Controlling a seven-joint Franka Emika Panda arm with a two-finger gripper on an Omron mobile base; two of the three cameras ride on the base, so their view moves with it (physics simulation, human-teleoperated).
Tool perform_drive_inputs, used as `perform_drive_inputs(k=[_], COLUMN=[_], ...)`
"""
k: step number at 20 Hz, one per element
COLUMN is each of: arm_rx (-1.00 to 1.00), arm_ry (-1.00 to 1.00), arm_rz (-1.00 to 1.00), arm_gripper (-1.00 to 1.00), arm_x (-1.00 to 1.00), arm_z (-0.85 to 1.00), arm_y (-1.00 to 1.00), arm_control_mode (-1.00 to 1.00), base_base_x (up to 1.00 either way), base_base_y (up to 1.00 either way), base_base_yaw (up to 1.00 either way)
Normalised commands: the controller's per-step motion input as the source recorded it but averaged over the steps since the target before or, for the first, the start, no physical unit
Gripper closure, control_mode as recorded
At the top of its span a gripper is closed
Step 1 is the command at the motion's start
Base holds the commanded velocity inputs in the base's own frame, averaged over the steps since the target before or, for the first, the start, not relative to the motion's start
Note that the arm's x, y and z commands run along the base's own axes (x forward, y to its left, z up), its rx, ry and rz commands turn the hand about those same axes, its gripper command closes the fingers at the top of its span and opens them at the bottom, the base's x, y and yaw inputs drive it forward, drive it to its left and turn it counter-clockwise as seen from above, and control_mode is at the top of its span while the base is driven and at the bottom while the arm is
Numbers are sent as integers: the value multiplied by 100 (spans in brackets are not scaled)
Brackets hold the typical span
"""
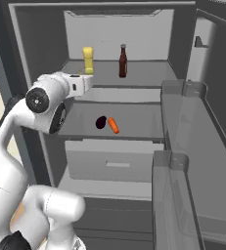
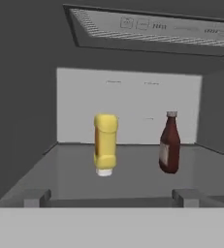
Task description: Place the ketchup and mustard from the counter to the top shelf of the fridge. If the existing items in the fridge are on the top shelf, move them to other shelves.
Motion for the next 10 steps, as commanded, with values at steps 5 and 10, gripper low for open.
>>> perform_drive_inputs(k=[5, 10], arm_rx=[2, 6], arm_ry=[-6, -1], arm_rz=[-24, -24], arm_gripper=[-100, -100], arm_x=[-100, -100], arm_z=[0, 4], arm_y=[0, 0], arm_control_mode=[-100, -100], base_base_x=[0, 0], base_base_y=[0, 0], base_base_yaw=[0, 0])
